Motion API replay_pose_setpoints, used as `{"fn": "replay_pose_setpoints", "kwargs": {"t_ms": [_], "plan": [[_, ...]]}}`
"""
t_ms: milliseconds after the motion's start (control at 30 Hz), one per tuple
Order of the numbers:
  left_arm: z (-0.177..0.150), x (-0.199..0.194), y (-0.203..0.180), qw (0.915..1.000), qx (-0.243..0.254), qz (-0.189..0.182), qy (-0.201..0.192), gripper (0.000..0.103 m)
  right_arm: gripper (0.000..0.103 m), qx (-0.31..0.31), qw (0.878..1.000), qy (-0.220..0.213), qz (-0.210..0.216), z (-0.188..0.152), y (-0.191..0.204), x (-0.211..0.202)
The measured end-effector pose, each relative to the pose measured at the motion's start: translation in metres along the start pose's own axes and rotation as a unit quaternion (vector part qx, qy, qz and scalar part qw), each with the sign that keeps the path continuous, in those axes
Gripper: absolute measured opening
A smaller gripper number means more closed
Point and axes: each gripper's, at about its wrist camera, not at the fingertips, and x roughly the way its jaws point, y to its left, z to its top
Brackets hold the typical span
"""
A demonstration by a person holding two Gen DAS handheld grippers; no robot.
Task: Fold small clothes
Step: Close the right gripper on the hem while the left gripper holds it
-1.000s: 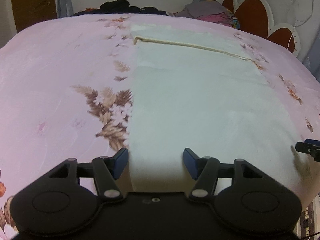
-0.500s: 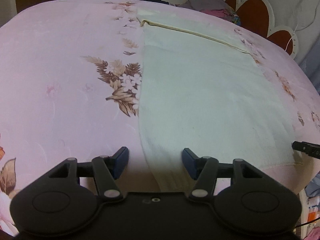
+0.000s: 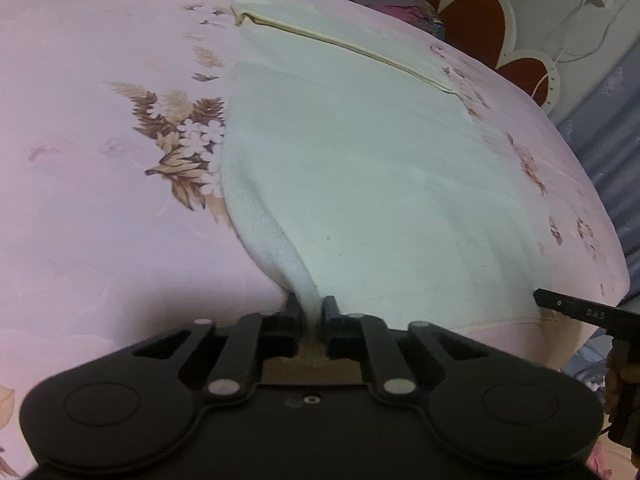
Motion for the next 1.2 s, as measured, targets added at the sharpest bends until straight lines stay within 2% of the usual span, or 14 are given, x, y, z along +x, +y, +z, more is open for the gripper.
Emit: {"fn": "replay_pose_setpoints", "kwargs": {"t_ms": [67, 100, 233, 367, 533, 667, 867, 1200], "plan": [[0.003, 0.001, -0.001, 1.0, 0.0, -0.006, -0.001, 0.008, 0.011, 0.013, 1.0, 0.008, 0.019, 0.003, -0.002, 0.0], [0.004, 0.0, -0.001, 1.0, 0.0, -0.009, -0.002, 0.008, 0.008, 0.012, 1.0, 0.01, 0.024, 0.004, -0.001, 0.0], [0.017, -0.005, -0.004, 0.9996, -0.004, -0.021, -0.019, 0.008, 0.006, 0.004, 1.0, 0.004, 0.03, 0.009, 0.004, -0.004], [0.039, -0.013, -0.009, 0.9984, -0.004, -0.029, -0.049, 0.008, 0.006, 0.007, 0.998, -0.027, 0.048, 0.026, 0.008, -0.016], [0.081, -0.02, -0.013, 0.9946, -0.01, -0.033, -0.098, 0.007, 0.006, 0.005, 0.995, -0.072, 0.069, 0.07, 0.014, -0.024], [0.118, -0.013, -0.013, 0.9918, -0.011, -0.03, -0.124, 0.007, 0.006, 0.01, 0.991, -0.102, 0.085, 0.115, 0.016, -0.019], [0.178, 0.013, -0.012, 0.9865, -0.019, -0.016, -0.162, 0.007, 0.006, 0.019, 0.987, -0.128, 0.093, 0.188, 0.01, 0.016], [0.262, 0.066, 0.001, 0.9824, -0.047, -0.007, -0.181, 0.007, 0.006, 0.055, 0.982, -0.141, 0.11, 0.285, 0.0, 0.093]]}}
